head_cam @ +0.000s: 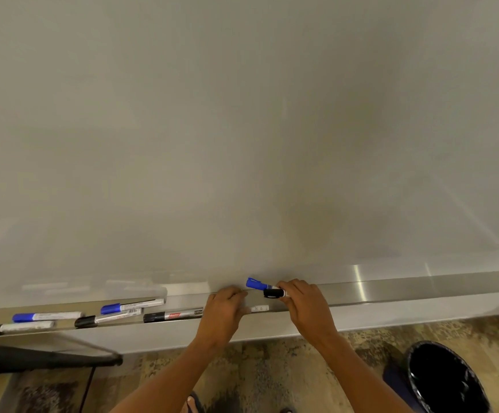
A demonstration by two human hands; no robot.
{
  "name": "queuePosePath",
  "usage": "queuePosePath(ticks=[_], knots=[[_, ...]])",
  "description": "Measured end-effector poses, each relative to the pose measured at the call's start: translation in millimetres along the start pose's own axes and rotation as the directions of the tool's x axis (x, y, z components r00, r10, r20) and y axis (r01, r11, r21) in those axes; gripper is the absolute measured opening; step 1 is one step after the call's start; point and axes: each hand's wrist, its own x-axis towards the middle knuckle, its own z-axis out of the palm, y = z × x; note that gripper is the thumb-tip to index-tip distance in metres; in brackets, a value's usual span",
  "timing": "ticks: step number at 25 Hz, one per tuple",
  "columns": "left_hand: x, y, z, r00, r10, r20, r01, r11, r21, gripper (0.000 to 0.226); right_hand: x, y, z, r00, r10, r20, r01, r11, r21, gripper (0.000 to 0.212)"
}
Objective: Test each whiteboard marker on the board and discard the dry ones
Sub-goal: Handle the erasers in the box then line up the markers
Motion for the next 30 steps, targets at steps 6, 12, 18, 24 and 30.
queuePosePath(ticks=[6,12,18,24,30], knots=[[-6,-5,-29,0.994,-0.110,-0.018,0.101,0.957,-0.272,0.051,9,-15,19,0.992,-0.025,0.126,0.020,0.999,0.035,0.028],[-12,-23,-33,0.986,-0.165,-0.039,0.157,0.974,-0.162,0.022,20,-31,37,0.976,-0.029,0.216,0.010,0.996,0.091,0.033],[-13,-25,-25,0.961,-0.274,-0.028,0.269,0.957,-0.109,0.022,18,-33,44,0.954,-0.046,0.297,0.014,0.994,0.108,0.045],[-15,-27,-21,0.965,-0.257,0.058,0.256,0.966,0.032,0.029,18,-38,29,0.979,0.035,0.199,-0.063,0.989,0.134,0.050],[-20,-27,-25,0.962,-0.267,0.056,0.262,0.962,0.081,0.028,-1,-44,42,0.988,0.025,0.151,-0.063,0.966,0.250,0.057]])
